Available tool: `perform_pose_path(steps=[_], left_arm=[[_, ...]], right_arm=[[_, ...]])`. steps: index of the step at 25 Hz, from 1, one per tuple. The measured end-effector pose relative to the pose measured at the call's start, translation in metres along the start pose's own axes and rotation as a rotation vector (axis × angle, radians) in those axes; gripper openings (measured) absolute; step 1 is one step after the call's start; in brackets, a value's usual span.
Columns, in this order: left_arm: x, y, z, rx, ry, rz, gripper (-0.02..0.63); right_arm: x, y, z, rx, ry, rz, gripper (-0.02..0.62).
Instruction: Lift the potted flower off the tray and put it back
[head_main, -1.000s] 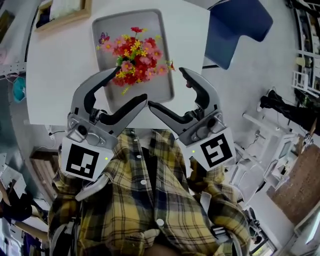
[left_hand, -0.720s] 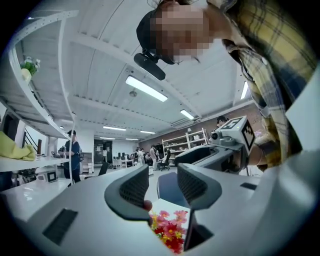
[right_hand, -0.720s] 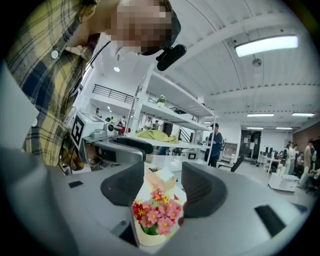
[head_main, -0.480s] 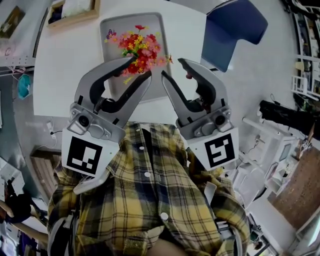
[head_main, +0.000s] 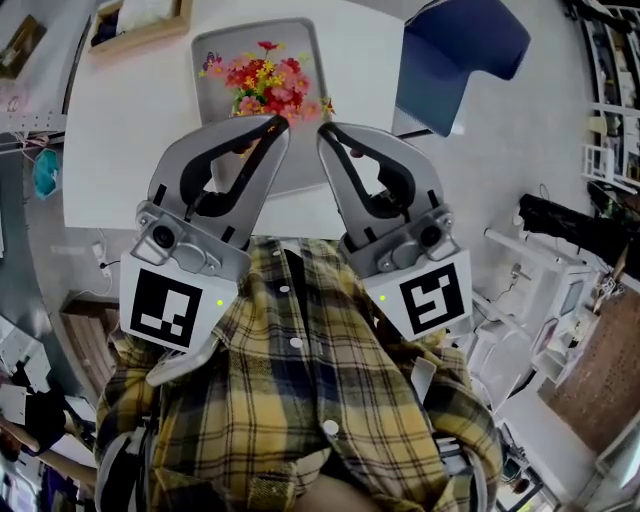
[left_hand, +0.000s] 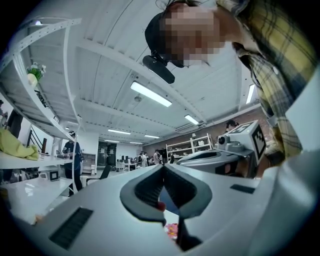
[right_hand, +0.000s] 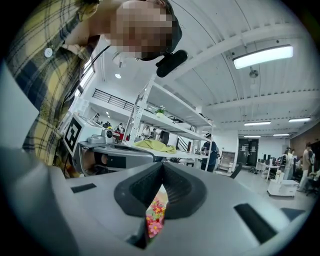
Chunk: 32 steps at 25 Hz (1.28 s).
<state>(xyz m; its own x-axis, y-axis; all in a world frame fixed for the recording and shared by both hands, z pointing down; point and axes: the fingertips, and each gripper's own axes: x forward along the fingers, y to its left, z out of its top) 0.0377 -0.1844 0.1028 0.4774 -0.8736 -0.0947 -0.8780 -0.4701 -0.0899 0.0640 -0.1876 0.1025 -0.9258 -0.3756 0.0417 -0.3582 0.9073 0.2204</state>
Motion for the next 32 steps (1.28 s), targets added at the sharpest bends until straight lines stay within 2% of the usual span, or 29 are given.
perform_pose_path(steps=[32], left_arm=[[0.011,0.001,-0.010,0.001,0.044,0.020,0.009]], right_arm=[[0.005,-0.011,-0.017,0.059,0.021,0.032,-0.002]])
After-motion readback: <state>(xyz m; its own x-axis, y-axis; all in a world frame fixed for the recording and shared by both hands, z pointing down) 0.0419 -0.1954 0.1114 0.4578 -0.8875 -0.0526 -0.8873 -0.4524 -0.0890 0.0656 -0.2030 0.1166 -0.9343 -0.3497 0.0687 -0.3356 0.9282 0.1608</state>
